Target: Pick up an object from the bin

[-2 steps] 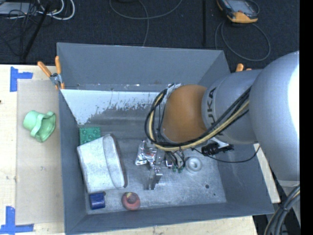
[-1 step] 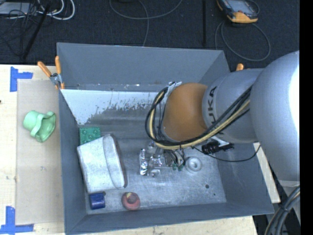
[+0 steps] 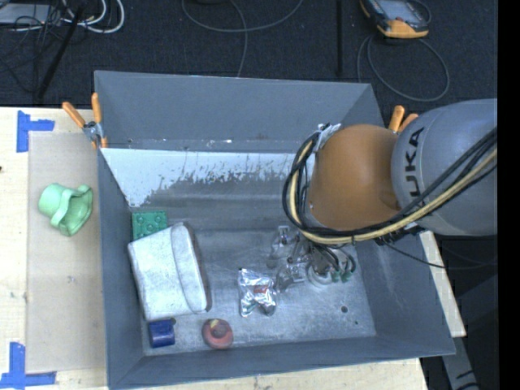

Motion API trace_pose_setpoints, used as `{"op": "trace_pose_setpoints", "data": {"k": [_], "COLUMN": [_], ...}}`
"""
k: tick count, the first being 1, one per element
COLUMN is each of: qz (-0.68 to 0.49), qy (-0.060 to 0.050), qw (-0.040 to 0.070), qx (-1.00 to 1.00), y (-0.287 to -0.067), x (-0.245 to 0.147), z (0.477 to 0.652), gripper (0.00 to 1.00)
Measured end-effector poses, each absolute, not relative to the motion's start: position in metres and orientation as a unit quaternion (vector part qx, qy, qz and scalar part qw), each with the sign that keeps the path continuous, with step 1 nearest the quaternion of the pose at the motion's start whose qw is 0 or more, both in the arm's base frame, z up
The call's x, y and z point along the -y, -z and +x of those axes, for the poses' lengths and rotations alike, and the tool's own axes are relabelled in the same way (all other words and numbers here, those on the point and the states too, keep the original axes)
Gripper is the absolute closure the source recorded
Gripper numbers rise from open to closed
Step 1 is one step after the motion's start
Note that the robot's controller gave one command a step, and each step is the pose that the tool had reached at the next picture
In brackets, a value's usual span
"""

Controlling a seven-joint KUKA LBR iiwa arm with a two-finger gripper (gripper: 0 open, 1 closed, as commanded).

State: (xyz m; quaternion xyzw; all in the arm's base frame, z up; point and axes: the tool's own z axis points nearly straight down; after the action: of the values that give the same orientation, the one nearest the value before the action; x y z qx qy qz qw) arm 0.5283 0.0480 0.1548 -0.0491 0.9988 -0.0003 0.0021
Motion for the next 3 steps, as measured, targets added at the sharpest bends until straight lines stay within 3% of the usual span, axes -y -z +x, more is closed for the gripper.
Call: {"op": "trace_pose_setpoints", "data": {"k": [1,2,3], "qz": [-0.048,-0.139,-0.137], "qy": [0.0,0.0,-0.001], "qw": [0.0,-0.001,0.003], "qx": [-0.999,-0.99,-0.991], "y": [-0.152,-0.074,-0.077], "x": [-0.048,-0.066,-0.066], "z": [0.528,0.524,0.527], "gripper": [0.0,0.0,1.0]}}
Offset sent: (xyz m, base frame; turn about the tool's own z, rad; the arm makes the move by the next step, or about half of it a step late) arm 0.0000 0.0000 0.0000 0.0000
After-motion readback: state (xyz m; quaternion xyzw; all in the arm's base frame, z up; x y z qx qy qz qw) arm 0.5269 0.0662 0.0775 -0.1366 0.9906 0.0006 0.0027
